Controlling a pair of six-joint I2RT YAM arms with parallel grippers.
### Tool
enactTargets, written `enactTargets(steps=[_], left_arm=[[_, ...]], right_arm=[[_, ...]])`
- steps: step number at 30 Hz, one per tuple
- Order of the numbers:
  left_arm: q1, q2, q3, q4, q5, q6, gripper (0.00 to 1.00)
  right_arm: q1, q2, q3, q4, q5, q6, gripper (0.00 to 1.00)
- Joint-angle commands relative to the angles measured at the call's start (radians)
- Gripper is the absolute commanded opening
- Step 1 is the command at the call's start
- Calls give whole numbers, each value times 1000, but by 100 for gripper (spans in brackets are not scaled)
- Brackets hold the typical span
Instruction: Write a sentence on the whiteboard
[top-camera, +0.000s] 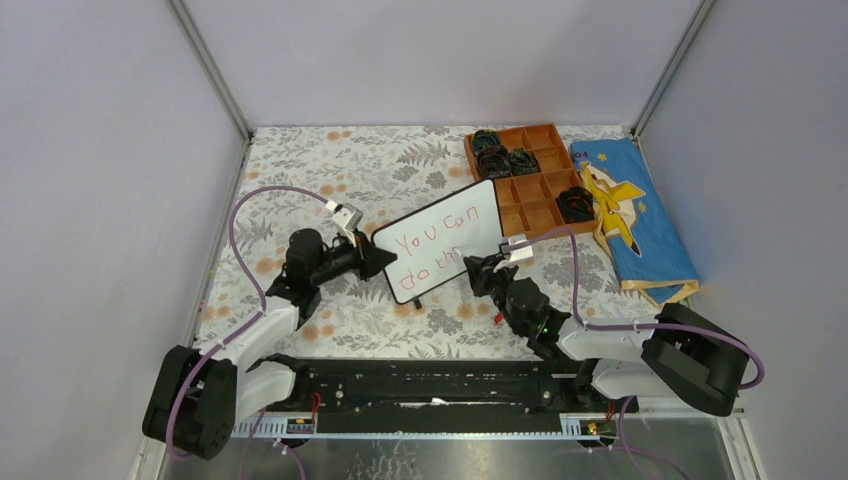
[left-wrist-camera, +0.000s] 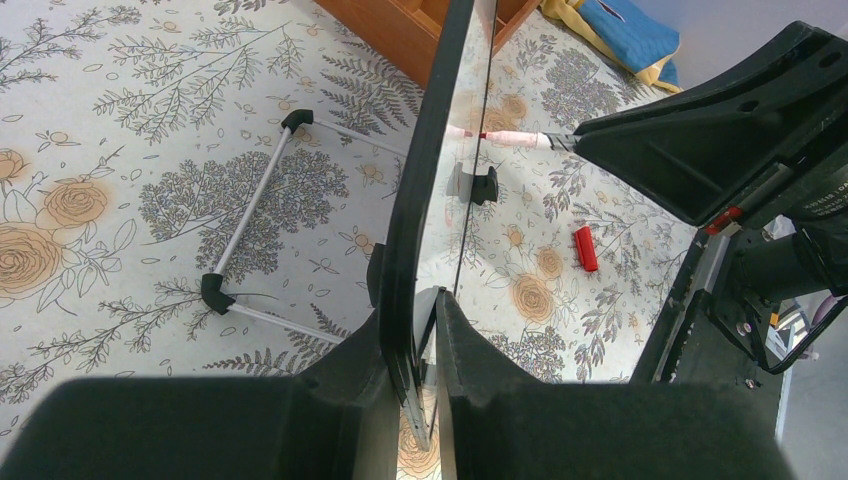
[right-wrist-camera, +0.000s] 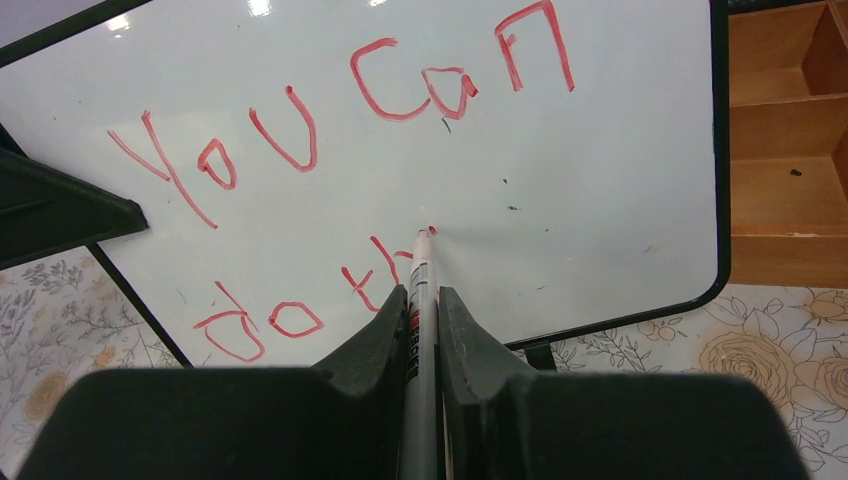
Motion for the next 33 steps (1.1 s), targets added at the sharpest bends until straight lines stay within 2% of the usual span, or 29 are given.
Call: enactTargets(steps=[1,33], left_arm=[[0,23,-2,-107,-104,98,13],[-6,16,-4,-107,-107,101,12]], right_arm=[[-7,-22,-9,67,42,-1,0],[-8,35,-1,73,51,27,0]])
